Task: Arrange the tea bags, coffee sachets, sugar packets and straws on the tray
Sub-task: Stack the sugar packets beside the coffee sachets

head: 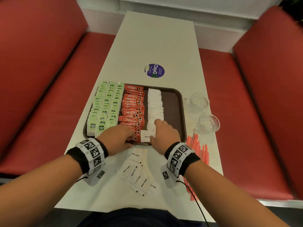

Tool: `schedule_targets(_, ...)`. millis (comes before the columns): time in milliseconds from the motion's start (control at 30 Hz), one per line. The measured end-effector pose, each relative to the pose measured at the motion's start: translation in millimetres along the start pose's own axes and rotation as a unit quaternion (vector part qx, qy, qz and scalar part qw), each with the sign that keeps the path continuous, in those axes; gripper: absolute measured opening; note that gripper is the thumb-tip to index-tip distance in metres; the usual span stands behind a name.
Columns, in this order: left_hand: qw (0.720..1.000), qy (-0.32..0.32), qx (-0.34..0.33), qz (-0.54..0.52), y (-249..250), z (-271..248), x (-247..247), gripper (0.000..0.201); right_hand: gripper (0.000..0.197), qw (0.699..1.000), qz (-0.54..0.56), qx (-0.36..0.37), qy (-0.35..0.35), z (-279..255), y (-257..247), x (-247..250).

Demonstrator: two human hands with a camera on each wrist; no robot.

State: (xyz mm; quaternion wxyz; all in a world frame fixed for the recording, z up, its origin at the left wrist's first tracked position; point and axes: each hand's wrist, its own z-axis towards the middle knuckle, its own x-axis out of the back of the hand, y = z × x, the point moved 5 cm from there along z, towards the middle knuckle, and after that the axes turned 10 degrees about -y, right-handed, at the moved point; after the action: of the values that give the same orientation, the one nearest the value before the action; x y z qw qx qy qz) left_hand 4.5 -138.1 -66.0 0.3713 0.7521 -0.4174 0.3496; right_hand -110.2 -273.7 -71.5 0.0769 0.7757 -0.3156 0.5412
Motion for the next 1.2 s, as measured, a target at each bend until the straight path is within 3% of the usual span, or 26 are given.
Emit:
schedule_targets(200, 0.998, -0.05, 0.024, 0.024, -15, -20, -44, 0.034, 0.049, 0.999, -0.032, 0.008, -0.033, 12, -13, -19)
schedule_targets(367, 0.999, -0.036, 0.017, -0.014, -12, -23, -56, 0.054, 0.041, 0.998, -0.047, 0.002, -0.051, 25, -9, -27)
schedule_targets(533, 0.999, -0.032, 0.015, 0.033, -2, -15, -55, 0.056, 0.025, 0.996, -0.059, -0.002, -0.069, 35, -8, -27)
schedule_targets(700, 0.997, -0.042, 0.004, 0.061, 5, -9, -51, 0.054, 0.025, 0.991, -0.101, -0.023, -0.079, 35, 5, -21)
schedule_targets(967, 0.994, -0.057, 0.006, 0.091, 6, -2, -49, 0.045, 0.02, 0.996, -0.088, -0.015, -0.026, 38, 19, -7)
schedule_targets(1100, 0.993, -0.06, 0.002, 0.1, 6, 0, -47, 0.043, 0.039, 0.999, -0.017, -0.029, -0.002, 34, 22, -5)
schedule_targets(1200, 0.994, -0.056, -0.004, 0.09, 6, 2, -46, 0.05, 0.051, 1.0, -0.014, -0.001, -0.023, 31, 22, -5)
